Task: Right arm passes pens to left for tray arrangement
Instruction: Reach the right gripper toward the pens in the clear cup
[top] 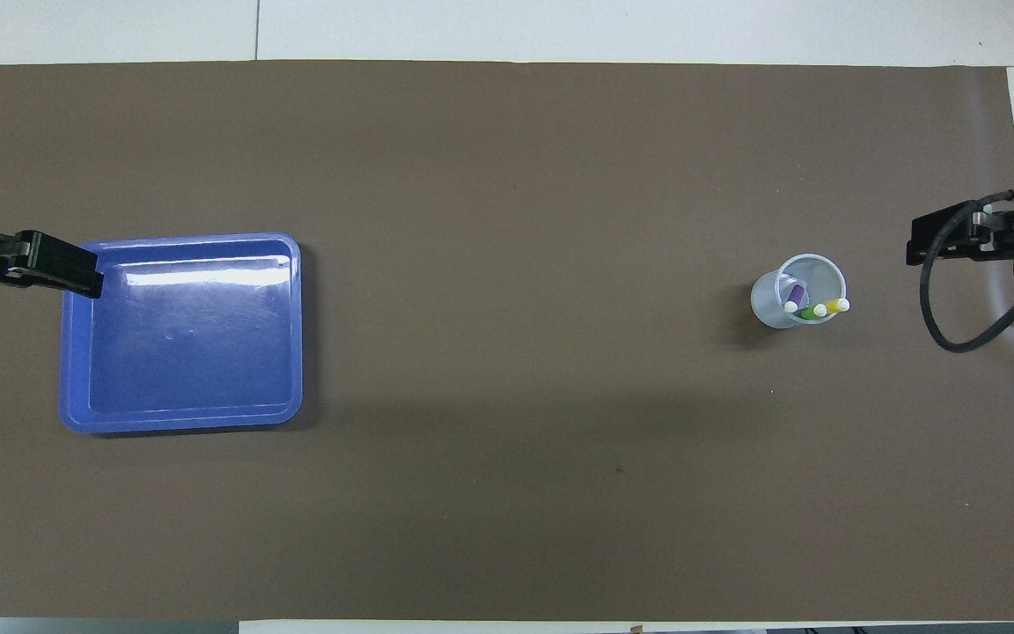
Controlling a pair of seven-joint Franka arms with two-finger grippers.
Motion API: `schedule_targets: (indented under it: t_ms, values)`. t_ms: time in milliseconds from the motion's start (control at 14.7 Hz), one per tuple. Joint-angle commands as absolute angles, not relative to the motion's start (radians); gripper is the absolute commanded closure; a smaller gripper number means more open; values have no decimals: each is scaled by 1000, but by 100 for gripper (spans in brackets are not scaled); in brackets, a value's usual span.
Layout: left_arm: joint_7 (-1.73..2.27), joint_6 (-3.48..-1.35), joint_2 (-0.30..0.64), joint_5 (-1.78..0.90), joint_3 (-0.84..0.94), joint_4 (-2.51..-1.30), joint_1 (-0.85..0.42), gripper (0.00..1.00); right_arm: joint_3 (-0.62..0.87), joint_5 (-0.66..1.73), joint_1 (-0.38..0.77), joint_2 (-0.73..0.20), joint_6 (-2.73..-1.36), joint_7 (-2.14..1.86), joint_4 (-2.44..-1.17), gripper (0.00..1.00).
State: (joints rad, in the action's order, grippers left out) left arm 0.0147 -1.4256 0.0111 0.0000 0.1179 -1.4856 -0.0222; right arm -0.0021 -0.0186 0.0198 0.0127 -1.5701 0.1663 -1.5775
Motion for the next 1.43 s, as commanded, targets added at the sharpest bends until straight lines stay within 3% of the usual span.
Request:
schedule_targets:
  t_ms: [0,544,815,1359]
  values:
    - [2,-1419,-8,-14,112,-1502,-20,0,2,-12,17,31,-1565,161,-1603,0]
    - [2,-1419,-8,-14,112,-1502,-20,0,0,-14,17,34,-1556,152,-1605,0]
    - [2,-1419,-8,-14,112,-1502,-20,0,0,-12,15,31,-1629,211,-1608,0]
    - [2,-1417,-8,-14,112,-1502,-20,0,0,15,15,26,-1781,764,-1788,1]
